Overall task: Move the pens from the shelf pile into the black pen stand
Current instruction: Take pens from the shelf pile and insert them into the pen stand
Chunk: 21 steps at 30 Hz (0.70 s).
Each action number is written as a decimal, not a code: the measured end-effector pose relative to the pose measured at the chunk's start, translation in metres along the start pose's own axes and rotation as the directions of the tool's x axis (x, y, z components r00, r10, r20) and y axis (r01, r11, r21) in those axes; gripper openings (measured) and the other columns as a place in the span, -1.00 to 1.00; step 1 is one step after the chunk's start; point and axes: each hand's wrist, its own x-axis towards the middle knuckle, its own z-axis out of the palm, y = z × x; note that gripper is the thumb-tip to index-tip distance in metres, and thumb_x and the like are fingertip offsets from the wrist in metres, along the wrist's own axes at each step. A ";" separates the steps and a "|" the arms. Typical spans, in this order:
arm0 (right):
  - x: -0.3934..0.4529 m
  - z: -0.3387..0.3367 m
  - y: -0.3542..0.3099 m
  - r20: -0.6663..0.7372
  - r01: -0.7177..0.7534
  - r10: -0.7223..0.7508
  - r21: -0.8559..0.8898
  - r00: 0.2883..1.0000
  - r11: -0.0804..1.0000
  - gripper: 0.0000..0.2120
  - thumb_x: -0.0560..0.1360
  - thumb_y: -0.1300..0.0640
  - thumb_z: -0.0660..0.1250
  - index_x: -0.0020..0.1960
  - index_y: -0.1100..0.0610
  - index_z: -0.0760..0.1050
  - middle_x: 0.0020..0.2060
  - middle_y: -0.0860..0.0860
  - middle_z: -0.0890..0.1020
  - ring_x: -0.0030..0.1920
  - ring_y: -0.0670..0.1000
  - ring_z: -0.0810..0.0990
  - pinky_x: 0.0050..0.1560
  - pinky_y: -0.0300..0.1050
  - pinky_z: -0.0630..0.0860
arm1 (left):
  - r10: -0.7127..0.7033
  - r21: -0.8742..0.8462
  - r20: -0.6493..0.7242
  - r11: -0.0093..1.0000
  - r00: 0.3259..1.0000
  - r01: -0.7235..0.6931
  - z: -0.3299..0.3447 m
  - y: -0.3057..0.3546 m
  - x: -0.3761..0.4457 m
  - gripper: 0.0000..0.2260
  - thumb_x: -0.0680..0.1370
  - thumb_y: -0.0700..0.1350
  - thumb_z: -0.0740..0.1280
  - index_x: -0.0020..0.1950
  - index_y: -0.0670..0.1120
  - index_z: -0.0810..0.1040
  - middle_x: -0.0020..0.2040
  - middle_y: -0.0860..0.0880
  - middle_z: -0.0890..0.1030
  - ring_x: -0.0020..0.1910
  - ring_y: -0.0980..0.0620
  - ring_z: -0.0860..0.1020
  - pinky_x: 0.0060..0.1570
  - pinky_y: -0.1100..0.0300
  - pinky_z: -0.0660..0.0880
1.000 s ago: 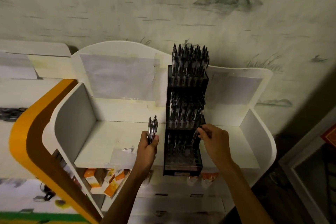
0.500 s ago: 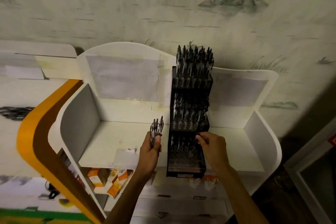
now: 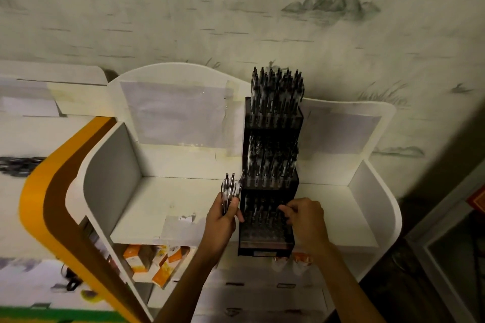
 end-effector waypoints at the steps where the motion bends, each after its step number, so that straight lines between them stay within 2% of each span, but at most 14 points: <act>1: 0.000 -0.002 -0.002 0.004 -0.021 0.021 0.027 1.000 0.999 -0.78 0.49 0.05 0.45 -0.30 0.10 0.63 -0.44 -0.08 0.61 -0.43 -0.15 0.58 -0.28 -0.26 0.55 | 0.010 0.004 -0.003 1.000 1.000 -0.010 0.000 0.000 0.000 -0.83 0.68 -0.01 0.18 0.15 -0.07 0.49 -0.26 -0.16 0.58 -0.54 0.17 0.33 -0.50 0.38 0.30; 4: -0.001 -0.011 -0.016 0.025 -0.083 0.079 0.231 0.997 0.969 -0.85 0.51 0.13 0.43 -0.23 0.11 0.65 -0.39 -0.05 0.67 -0.41 -0.11 0.64 -0.23 -0.17 0.64 | 0.017 0.010 0.000 1.000 1.000 -0.017 0.000 -0.002 0.001 -0.82 0.67 0.00 0.20 0.14 -0.06 0.52 -0.21 -0.21 0.62 -0.55 0.15 0.34 -0.51 0.36 0.31; 8: -0.001 -0.021 -0.044 0.087 -0.101 0.068 0.462 0.994 0.881 -0.89 0.53 0.14 0.40 -0.05 0.17 0.66 -0.28 0.00 0.71 -0.30 -0.03 0.70 -0.19 -0.13 0.65 | 0.048 0.015 0.017 0.999 0.999 -0.048 0.004 0.000 0.000 -0.80 0.66 -0.01 0.24 0.05 -0.12 0.55 -0.20 -0.18 0.64 -0.53 0.20 0.36 -0.48 0.39 0.33; 12: -0.002 -0.023 -0.060 0.170 -0.099 0.006 0.548 0.986 0.830 -0.86 0.52 0.09 0.41 0.00 0.14 0.67 -0.21 0.01 0.72 -0.23 0.02 0.71 -0.14 -0.07 0.66 | 0.080 -0.001 0.062 0.997 0.995 -0.080 0.012 0.006 -0.004 -0.80 0.65 -0.05 0.28 0.03 -0.16 0.59 -0.24 -0.16 0.63 -0.44 0.23 0.47 -0.37 0.40 0.40; 15: -0.003 -0.022 -0.067 0.160 -0.100 0.007 0.582 0.987 0.807 -0.86 0.51 0.10 0.43 -0.04 0.17 0.67 -0.23 0.04 0.72 -0.24 0.04 0.71 -0.15 -0.05 0.67 | 0.081 0.045 0.093 0.995 0.992 -0.085 0.015 0.003 -0.004 -0.82 0.62 -0.02 0.32 0.04 -0.09 0.64 -0.21 -0.08 0.67 -0.21 0.05 0.63 -0.11 0.18 0.57; 17: -0.003 -0.021 -0.067 0.150 -0.119 0.036 0.594 0.988 0.796 -0.87 0.51 0.12 0.43 -0.06 0.19 0.67 -0.23 0.05 0.72 -0.24 0.04 0.72 -0.14 -0.02 0.67 | 0.062 0.056 0.089 0.996 0.994 -0.067 0.016 0.001 -0.005 -0.85 0.61 -0.03 0.34 0.06 -0.07 0.65 -0.19 -0.06 0.68 -0.11 -0.02 0.66 0.02 0.05 0.60; 18: -0.004 -0.021 -0.065 0.155 -0.137 0.053 0.607 0.987 0.783 -0.88 0.51 0.13 0.42 -0.06 0.19 0.66 -0.23 0.06 0.72 -0.23 0.05 0.72 -0.13 0.00 0.67 | 0.056 0.060 0.086 0.996 0.995 -0.061 0.017 0.001 -0.005 -0.84 0.61 -0.02 0.34 0.05 -0.06 0.65 -0.18 -0.05 0.69 -0.12 -0.01 0.66 0.01 0.06 0.61; 21: -0.003 -0.022 -0.060 0.175 -0.180 0.084 0.660 0.981 0.729 -0.86 0.52 0.15 0.41 -0.02 0.22 0.66 -0.21 0.10 0.72 -0.19 0.09 0.72 -0.07 0.07 0.67 | 0.040 0.099 0.079 0.994 0.996 -0.047 0.016 0.002 -0.004 -0.77 0.62 0.05 0.30 -0.07 -0.06 0.65 -0.24 0.03 0.65 -0.25 0.11 0.59 -0.20 0.24 0.50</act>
